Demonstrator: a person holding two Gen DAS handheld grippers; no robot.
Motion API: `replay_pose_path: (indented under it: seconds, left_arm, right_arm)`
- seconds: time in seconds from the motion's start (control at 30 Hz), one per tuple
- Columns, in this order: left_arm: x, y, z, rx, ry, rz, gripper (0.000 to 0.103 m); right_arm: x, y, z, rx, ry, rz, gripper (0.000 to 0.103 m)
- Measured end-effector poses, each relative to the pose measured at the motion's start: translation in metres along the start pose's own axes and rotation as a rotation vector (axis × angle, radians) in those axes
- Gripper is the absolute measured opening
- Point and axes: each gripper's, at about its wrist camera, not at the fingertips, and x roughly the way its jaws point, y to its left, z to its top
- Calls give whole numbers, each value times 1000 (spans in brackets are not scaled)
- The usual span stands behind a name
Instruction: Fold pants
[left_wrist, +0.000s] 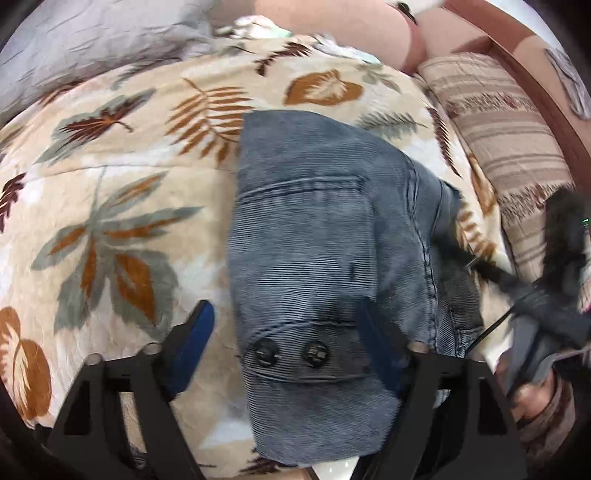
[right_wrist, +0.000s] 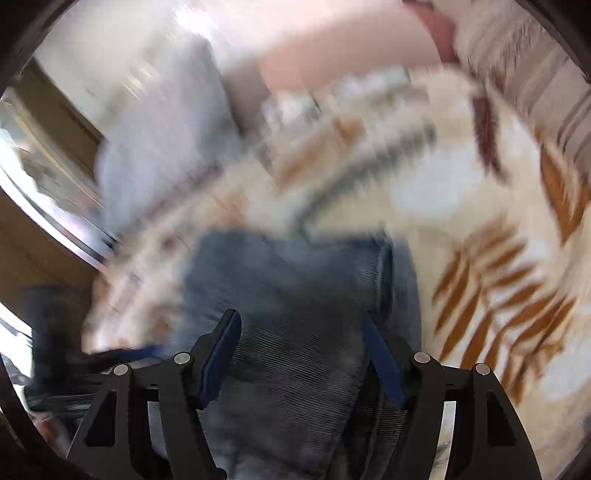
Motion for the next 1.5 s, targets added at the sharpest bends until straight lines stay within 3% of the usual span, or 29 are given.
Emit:
replay_pose_path:
  seconds: [0.03, 0.2, 0.3, 0.33, 0.4, 0.6, 0.7, 0.83, 0.93, 0.97, 1.03, 1.1, 1.27, 1.43, 1.5]
  left_arm:
    - [1, 3, 0, -13, 19, -11, 86]
    - [-20, 19, 8, -24, 6, -19, 85]
    - [-30, 36, 17, -66, -9, -54, 85]
    - [-27, 42, 21, -91, 10, -73, 85]
    - [-20, 48, 26, -129, 46, -109, 85]
    - [14, 36, 37, -143, 162, -183, 85]
    - [30, 28, 38, -162, 217, -254, 85]
    - [45, 27, 38, -209, 240, -305, 86]
    - [40, 28, 36, -228, 219, -318, 83]
    - [37, 26, 36, -217, 209, -313, 75]
    - [25, 22, 35, -187, 178, -304, 58]
    - [10, 24, 38, -176, 147, -332, 46]
    - [-24, 44, 58, -168, 54, -331, 44]
    - [-58, 88, 86, -182, -62, -238, 46]
    - [-57, 104, 96, -191, -82, -184, 57]
  right_arm:
    - [9, -5, -6, 4, 38, -11, 70]
    - [-19, -5, -1, -9, -28, -23, 73]
    - [-50, -36, 4, 98, -97, 24, 89]
    - [-51, -46, 6, 126, -93, 25, 89]
    - [-45, -64, 6, 174, -49, 18, 89]
    - [-3, -74, -2, 223, 79, 130, 89]
    - [4, -59, -2, 189, 96, 292, 90]
    - [18, -51, -5, 96, 160, 197, 89]
    - [16, -50, -6, 110, 133, 178, 84]
    - [14, -42, -7, 86, 128, 139, 82]
    - [7, -30, -8, 44, 126, 109, 64]
    - [-4, -18, -5, 30, 116, 123, 60]
    - [-13, 28, 20, -16, 97, 190, 61]
    - [1, 75, 55, -57, 50, 262, 62]
    - [15, 89, 70, -61, 28, 289, 64]
